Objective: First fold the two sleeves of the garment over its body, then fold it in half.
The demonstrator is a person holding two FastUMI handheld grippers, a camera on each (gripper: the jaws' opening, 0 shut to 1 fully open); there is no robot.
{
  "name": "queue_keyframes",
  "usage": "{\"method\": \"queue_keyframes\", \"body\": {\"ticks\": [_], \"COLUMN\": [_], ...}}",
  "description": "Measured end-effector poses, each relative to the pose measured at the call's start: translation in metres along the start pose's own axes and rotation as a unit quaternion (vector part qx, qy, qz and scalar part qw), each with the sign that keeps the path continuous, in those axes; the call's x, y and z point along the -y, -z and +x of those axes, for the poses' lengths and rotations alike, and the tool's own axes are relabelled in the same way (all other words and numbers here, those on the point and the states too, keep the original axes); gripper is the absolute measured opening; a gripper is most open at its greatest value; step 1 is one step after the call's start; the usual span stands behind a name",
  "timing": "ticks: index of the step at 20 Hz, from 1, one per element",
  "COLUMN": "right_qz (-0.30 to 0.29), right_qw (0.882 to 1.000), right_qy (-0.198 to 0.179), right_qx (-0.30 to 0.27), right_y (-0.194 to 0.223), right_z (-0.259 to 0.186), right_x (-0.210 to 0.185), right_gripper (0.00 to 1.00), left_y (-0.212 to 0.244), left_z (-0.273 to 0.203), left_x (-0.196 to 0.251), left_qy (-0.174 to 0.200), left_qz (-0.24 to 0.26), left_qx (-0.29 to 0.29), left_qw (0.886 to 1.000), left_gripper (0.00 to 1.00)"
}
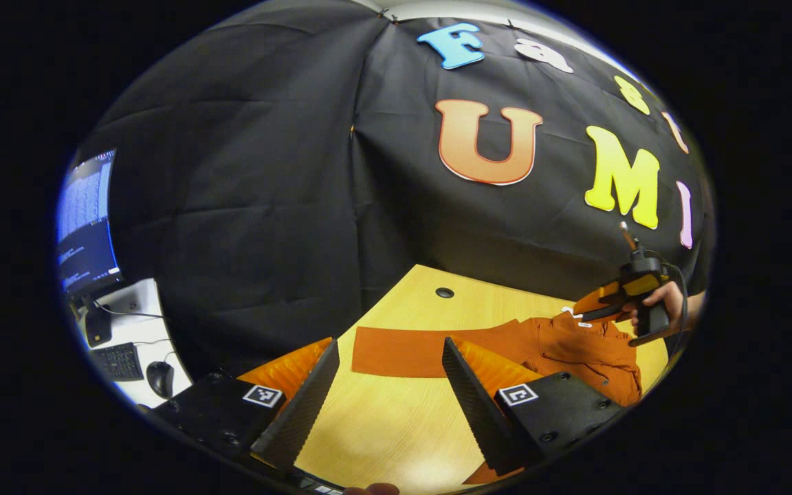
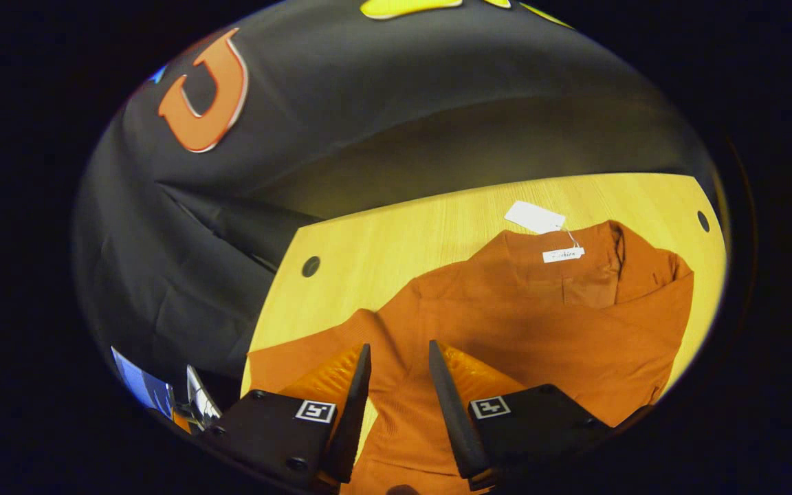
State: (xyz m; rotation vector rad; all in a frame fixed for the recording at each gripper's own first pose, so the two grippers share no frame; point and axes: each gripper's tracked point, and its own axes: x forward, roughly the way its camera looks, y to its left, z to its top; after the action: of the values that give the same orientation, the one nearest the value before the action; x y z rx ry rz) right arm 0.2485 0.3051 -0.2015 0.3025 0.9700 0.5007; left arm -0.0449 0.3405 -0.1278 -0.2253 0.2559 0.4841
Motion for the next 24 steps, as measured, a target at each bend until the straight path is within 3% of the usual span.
{"method": "queue_keyframes", "body": {"ticks": [3,4,5,8,9,10,15,19,21,24], "right_qz": [-0.023,-0.028,-0.029,0.000,0.011,0.018,0.080,0.125,0.163,0.192], "right_qw": [0.999,0.999,0.999,0.998,0.998,0.998,0.992,0.986,0.981,0.976], "right_qy": [-0.027,-0.031,-0.033,-0.031,-0.022,-0.009,0.042,0.060,0.039,0.034], "right_qx": [0.023,0.027,0.031,0.048,0.057,0.064,0.088,0.096,0.098,0.097], "right_y": [0.005,0.008,0.011,0.018,0.021,0.023,0.048,0.063,0.066,0.069], "right_z": [-0.064,-0.086,-0.108,-0.167,-0.184,-0.199,-0.251,-0.267,-0.269,-0.267], "right_x": [0.001,0.006,0.012,0.039,0.053,0.068,0.125,0.152,0.150,0.155], "right_gripper": [0.57,0.49,0.57,0.57,0.49,0.57,0.57,0.57,0.56,0.57], "left_y": [0.015,0.020,0.024,0.050,0.060,0.071,0.111,0.121,0.125,0.140], "left_z": [0.046,0.064,0.081,0.134,0.148,0.161,0.199,0.204,0.204,0.203], "left_x": [-0.006,-0.010,-0.018,-0.036,-0.038,-0.039,-0.051,-0.052,-0.052,-0.051], "left_qy": [0.041,0.051,0.056,0.063,0.066,0.069,0.045,0.027,0.017,-0.012], "left_qz": [-0.049,-0.062,-0.074,-0.094,-0.099,-0.102,-0.093,-0.073,-0.060,0.060], "left_qx": [-0.033,-0.046,-0.058,-0.109,-0.127,-0.140,-0.184,-0.190,-0.179,-0.176], "left_qw": [0.997,0.996,0.994,0.988,0.985,0.983,0.977,0.979,0.982,0.983], "left_gripper": [0.98,0.98,0.98,0.99,0.99,0.99,0.99,0.99,0.99,1.00]}}
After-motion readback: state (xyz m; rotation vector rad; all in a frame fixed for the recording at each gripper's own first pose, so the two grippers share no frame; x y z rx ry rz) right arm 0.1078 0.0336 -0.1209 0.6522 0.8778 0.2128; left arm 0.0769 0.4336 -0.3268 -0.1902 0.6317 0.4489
